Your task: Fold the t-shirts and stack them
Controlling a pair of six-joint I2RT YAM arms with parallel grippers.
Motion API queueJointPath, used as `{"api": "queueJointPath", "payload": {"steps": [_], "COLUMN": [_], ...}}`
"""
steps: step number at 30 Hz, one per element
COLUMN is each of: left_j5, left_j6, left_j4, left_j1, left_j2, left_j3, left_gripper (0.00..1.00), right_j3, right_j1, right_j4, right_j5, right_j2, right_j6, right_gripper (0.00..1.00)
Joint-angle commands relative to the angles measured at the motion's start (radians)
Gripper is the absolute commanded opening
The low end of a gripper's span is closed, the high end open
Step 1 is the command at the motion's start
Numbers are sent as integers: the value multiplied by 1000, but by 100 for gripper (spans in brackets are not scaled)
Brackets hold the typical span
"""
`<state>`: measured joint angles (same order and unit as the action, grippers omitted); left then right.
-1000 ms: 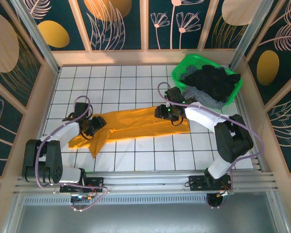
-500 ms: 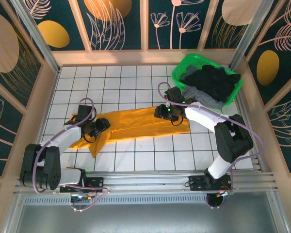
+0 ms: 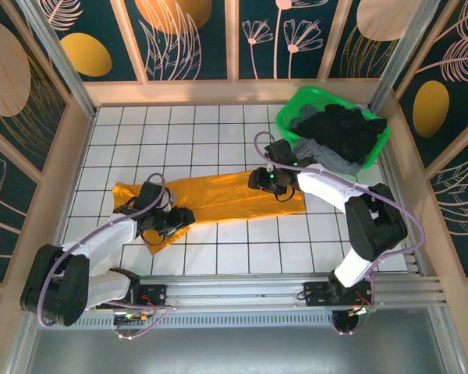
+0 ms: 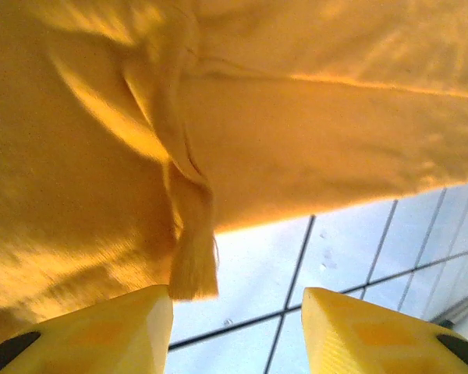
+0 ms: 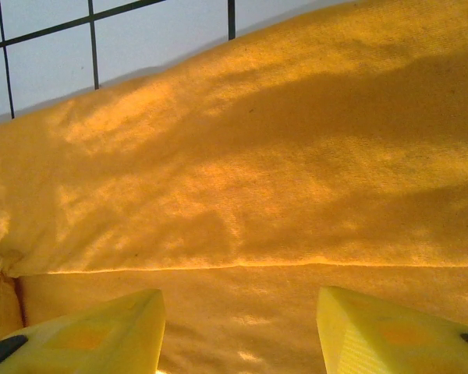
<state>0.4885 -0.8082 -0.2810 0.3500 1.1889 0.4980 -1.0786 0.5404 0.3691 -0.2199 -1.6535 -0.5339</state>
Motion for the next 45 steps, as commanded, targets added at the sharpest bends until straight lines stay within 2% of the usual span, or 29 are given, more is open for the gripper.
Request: {"api": "queueJointPath", "payload": {"steps": [1, 3, 6, 8, 11, 14, 17, 21, 30, 35, 41, 45], "left_j5": [15, -81, -333, -497, -557, -615, -625, -590, -634, -661, -583, -559], "left_j6": [-27, -7, 0, -7, -49, -91, -100, -49, 36, 49, 46, 29], "left_j4": [20, -63, -257, -390, -428, -432, -380, -250, -170, -190, -146, -121], "left_j1": [3, 3, -13, -61, -169, -233, -293, -360, -364, -364, -364, -364], "left_j2": [-43, -47, -53, -37, -31, -18, 3, 37, 117, 136, 144, 103], "left_j3": [-11, 10, 72, 113, 121, 137, 126, 97, 99, 107, 72, 63], "left_gripper": [47, 44, 44, 46, 48, 49, 49, 48, 45, 45, 48, 43], "right_j3": [17, 22, 29, 35, 44, 50, 64, 83, 88, 75, 68, 63], "right_j1": [1, 1, 1, 13, 25, 30, 31, 32, 30, 30, 32, 32], "right_j4": [-19, -21, -22, -25, -38, -36, -41, -45, -45, -48, -55, -58], "right_j5": [-21, -23, -29, -36, -64, -79, -82, -85, -84, -86, -90, -91], "right_j2": [38, 42, 54, 61, 73, 81, 93, 109, 116, 103, 89, 81], "right_j6": [-14, -14, -10, -1, 19, 32, 34, 29, 27, 22, 15, 13], "right_gripper": [54, 54, 54, 54, 54, 54, 54, 54, 54, 54, 54, 54]}}
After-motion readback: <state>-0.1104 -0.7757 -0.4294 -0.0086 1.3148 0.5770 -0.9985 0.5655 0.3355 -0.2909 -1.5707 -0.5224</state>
